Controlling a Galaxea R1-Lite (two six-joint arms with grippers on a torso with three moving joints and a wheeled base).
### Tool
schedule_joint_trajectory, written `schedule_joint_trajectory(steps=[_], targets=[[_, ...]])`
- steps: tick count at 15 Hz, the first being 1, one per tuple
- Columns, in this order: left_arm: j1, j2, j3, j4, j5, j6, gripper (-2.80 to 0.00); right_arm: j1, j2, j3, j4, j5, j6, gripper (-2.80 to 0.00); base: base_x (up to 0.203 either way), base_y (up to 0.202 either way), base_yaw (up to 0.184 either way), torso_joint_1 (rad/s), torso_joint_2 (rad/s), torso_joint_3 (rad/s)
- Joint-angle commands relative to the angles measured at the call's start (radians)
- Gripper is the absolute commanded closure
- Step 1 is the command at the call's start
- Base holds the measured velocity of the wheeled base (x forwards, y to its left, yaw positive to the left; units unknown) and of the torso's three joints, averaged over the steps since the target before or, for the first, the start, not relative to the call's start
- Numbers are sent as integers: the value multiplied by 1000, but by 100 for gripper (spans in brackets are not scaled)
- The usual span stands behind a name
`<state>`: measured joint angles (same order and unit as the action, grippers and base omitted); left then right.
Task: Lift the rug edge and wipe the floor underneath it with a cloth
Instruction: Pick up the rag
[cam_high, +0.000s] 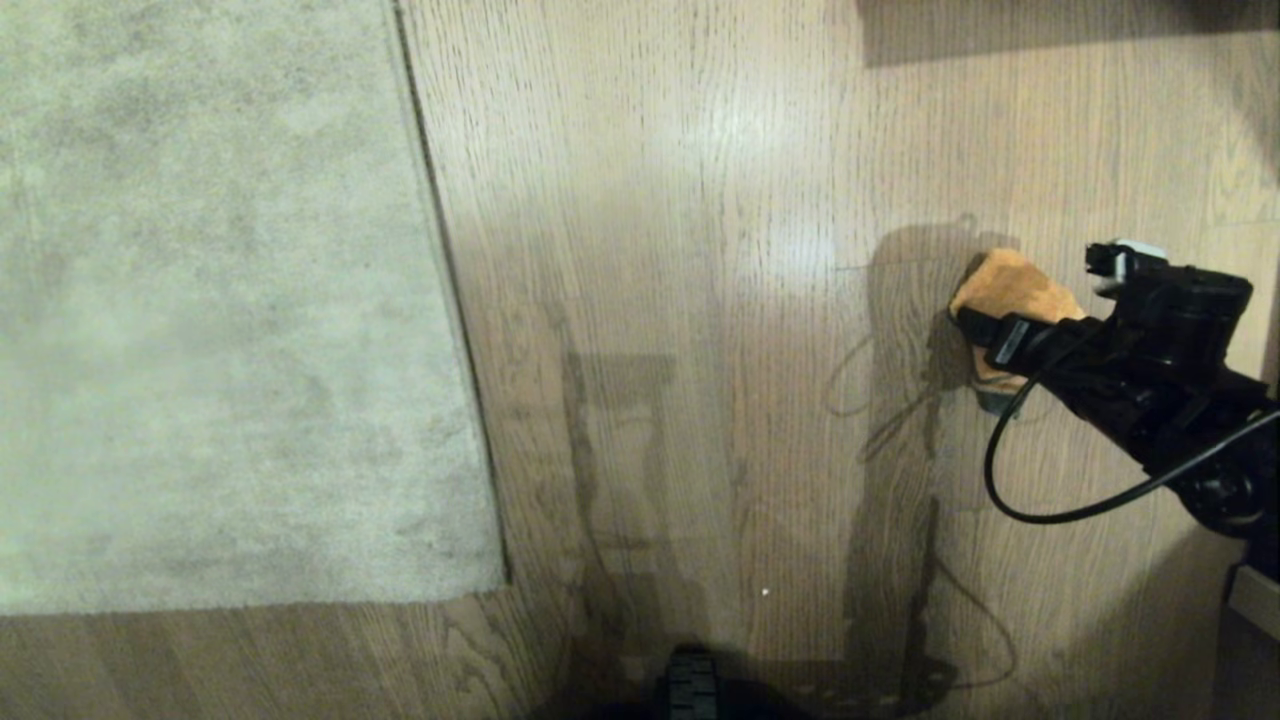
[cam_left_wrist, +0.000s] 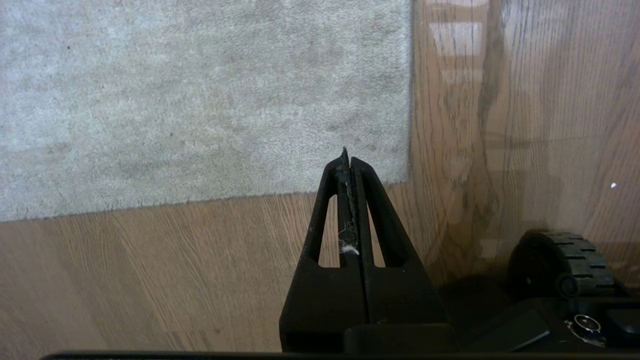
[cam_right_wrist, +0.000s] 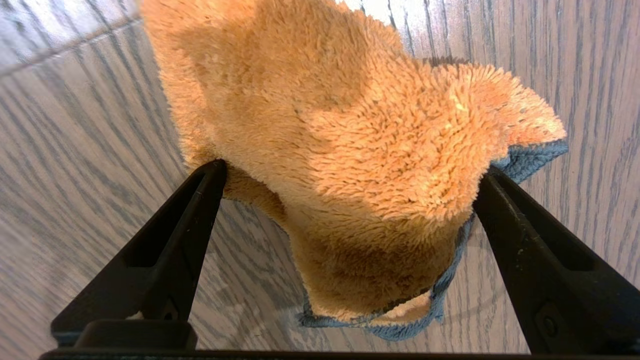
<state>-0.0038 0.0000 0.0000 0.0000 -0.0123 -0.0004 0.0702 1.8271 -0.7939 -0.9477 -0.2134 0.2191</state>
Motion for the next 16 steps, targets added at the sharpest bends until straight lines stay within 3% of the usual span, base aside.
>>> schedule_joint_trajectory(steps=[1,4,5,16], targets=[[1,0,0,0,0,-1,0,-3,21,-4,-8,-1,0,-280,0,0,0,0,0,0],[0,0,0,0,0,-1,0,-4,44,-9,-13,-1,-1,-280,0,0,0,0,0,0],[-1,0,0,0,0,-1,0,-4,44,-10,-13,-1,-1,0,0,0,0,0,0,0],[-1,0,0,0,0,-1,0,-4,-38,2,6,-1,1,0,0,0,0,0,0,0]])
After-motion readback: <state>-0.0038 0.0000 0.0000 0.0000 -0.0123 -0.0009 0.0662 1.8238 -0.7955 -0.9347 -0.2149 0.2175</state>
